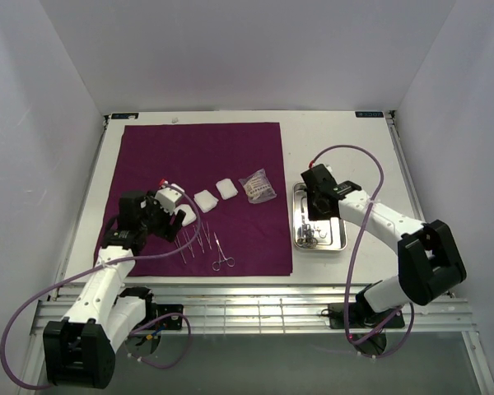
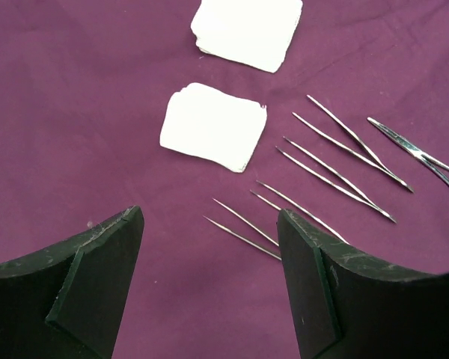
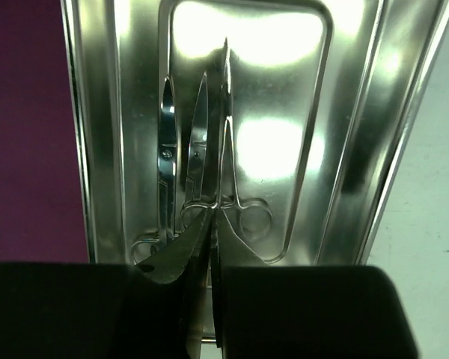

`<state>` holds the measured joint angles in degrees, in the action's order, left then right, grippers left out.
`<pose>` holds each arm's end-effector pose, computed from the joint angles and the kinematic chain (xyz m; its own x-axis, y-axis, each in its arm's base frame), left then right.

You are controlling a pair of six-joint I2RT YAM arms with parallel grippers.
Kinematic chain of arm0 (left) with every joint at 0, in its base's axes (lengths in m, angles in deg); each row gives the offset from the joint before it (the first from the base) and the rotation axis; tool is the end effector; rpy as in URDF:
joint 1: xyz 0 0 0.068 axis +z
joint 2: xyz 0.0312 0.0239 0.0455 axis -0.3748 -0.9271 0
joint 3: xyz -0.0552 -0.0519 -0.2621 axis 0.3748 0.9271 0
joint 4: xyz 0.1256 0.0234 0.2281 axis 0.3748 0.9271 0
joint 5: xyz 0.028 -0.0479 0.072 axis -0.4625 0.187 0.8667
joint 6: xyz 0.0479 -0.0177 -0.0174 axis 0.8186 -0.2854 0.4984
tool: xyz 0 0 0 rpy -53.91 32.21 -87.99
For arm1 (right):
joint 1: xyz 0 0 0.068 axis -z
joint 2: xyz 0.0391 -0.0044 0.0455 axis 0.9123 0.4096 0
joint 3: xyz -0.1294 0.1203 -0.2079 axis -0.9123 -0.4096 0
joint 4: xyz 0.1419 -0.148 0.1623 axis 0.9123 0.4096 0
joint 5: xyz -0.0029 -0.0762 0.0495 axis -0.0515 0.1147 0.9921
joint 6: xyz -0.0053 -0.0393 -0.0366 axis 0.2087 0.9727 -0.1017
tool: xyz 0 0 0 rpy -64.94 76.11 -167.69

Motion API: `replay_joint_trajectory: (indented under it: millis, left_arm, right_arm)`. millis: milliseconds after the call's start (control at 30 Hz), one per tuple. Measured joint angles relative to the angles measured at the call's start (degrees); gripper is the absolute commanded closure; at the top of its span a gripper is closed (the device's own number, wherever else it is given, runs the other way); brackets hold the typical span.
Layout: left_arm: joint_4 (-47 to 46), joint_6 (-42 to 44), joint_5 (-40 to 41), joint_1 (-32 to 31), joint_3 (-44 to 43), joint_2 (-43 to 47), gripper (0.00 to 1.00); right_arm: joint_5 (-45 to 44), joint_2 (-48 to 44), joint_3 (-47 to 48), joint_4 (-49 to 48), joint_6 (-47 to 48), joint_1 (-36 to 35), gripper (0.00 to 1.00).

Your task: Prepare the surgical pack

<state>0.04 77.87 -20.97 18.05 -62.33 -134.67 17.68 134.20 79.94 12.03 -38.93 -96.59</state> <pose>0.1841 -0.0242 0.2142 -0.4620 0.4664 -0.7544 0.5744 0.8054 0.1462 0.2500 0.1359 0.2207 -0.8130 -0.0697 -0.5781 -0.0444 0.9973 -0.0579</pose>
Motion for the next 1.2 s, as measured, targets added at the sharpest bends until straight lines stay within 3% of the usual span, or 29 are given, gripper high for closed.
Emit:
replay_joint_trajectory:
  millis: [367, 567, 733, 1200]
  left_arm:
    - [1.4, -1.6, -0.1, 0.0, 0.1, 0.6, 0.17]
    - [1.4, -1.9, -0.1, 0.0, 0.1, 0.6, 0.17]
    - [1.7, -2.2, -0.1, 0.0, 0.1, 0.6, 0.17]
    - [2.4, -2.4, 0.3, 0.0, 0.1, 1.4, 0.17]
  right_arm:
    - [0.9, 2.6, -1.5, -2.9, 0.0, 0.1, 0.91]
    - [1.4, 6.3, -1.0, -3.7, 0.0, 4.1, 0.87]
    - [-0.7, 12.4, 1.4, -3.2, 0.8, 6.1, 0.89]
    - [0.2, 12.7, 2.2, -3.2, 0.5, 6.0, 0.92]
